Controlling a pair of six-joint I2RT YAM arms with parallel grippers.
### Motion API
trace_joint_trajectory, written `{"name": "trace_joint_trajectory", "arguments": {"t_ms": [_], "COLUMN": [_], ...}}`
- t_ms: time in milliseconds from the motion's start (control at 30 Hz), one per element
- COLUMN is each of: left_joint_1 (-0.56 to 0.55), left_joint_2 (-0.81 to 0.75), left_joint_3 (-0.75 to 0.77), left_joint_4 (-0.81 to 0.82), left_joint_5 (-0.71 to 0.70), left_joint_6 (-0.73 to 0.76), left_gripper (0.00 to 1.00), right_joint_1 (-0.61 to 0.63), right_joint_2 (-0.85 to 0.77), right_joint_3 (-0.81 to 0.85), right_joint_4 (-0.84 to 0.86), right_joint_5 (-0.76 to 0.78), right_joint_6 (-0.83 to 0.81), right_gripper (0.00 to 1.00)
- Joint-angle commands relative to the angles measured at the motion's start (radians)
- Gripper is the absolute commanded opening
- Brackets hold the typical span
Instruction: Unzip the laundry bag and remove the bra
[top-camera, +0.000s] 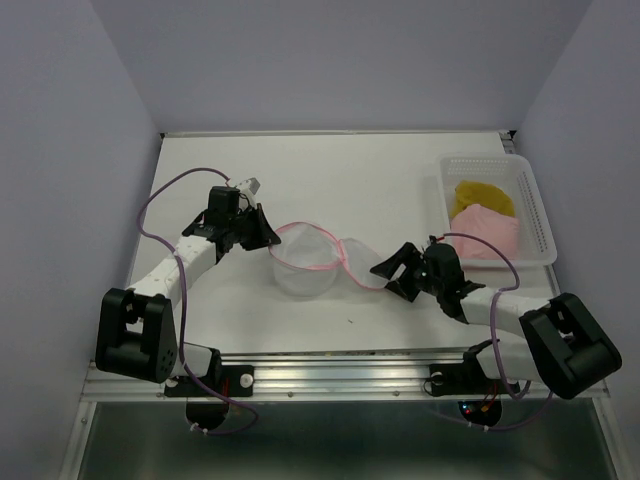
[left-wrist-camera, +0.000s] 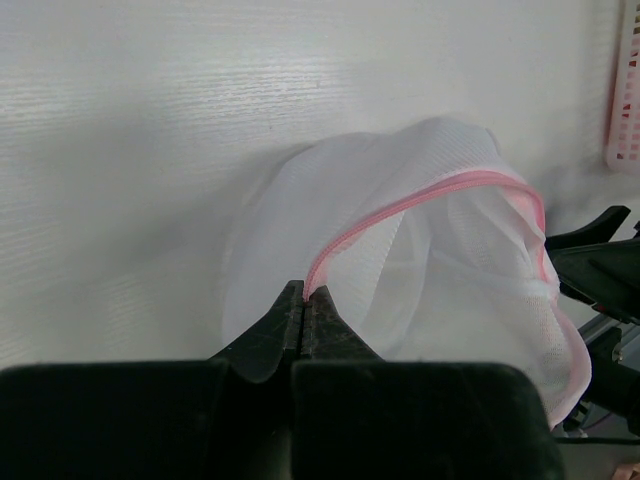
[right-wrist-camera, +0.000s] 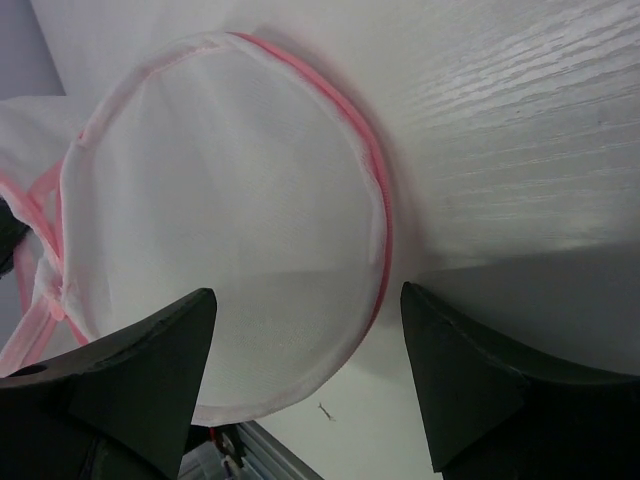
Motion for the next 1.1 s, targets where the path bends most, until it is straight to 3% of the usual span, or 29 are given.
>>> {"name": "trace_joint_trajectory", "arguments": {"t_ms": [0, 100, 200, 267, 400, 433, 533, 767, 1000, 1067], "left_joint_1": [0.006, 0.006, 0.006, 0.006, 0.006, 0.006, 0.006, 0.006, -0.031, -0.055], "left_joint_2": [0.000, 0.003, 0.006, 0.009, 0.014, 0.015, 0.018, 0.022, -0.008, -0.027], "left_joint_3": [0.024, 0.024, 0.024, 0.024, 0.022, 0.024, 0.022, 0.021, -0.010, -0.033], "left_joint_4": [-0.001, -0.001, -0.001, -0.001, 0.001, 0.001, 0.001, 0.004, 0.087, 0.114], "left_joint_5": [-0.003, -0.004, -0.003, -0.003, 0.004, 0.004, 0.004, 0.020, 0.053, 0.027], "left_joint_6": [0.018, 0.018, 0.017, 0.018, 0.018, 0.017, 0.018, 0.017, -0.080, -0.112], "left_gripper": [0.00, 0.00, 0.00, 0.00, 0.00, 0.00, 0.00, 0.00, 0.00, 0.00], "right_joint_1": [0.005, 0.005, 0.005, 0.005, 0.005, 0.005, 0.005, 0.005, 0.005, 0.014], "right_joint_2": [0.062, 0.068, 0.053, 0.045, 0.030, 0.028, 0.027, -0.024, -0.108, -0.105], "right_joint_3": [-0.038, -0.041, -0.041, -0.032, -0.016, -0.010, 0.008, 0.102, 0.410, 0.471], "right_joint_4": [0.162, 0.173, 0.171, 0.160, 0.142, 0.136, 0.116, -0.023, -0.413, -0.452], "right_joint_5": [-0.041, -0.023, 0.003, 0.015, 0.037, 0.041, 0.055, 0.135, 0.363, 0.413], "right_joint_6": [0.074, 0.074, 0.063, 0.039, 0.019, 0.003, -0.017, -0.133, -0.470, -0.555], "right_gripper": [0.79, 0.75, 0.63, 0.48, 0.32, 0.19, 0.01, 0.01, 0.01, 0.01]}}
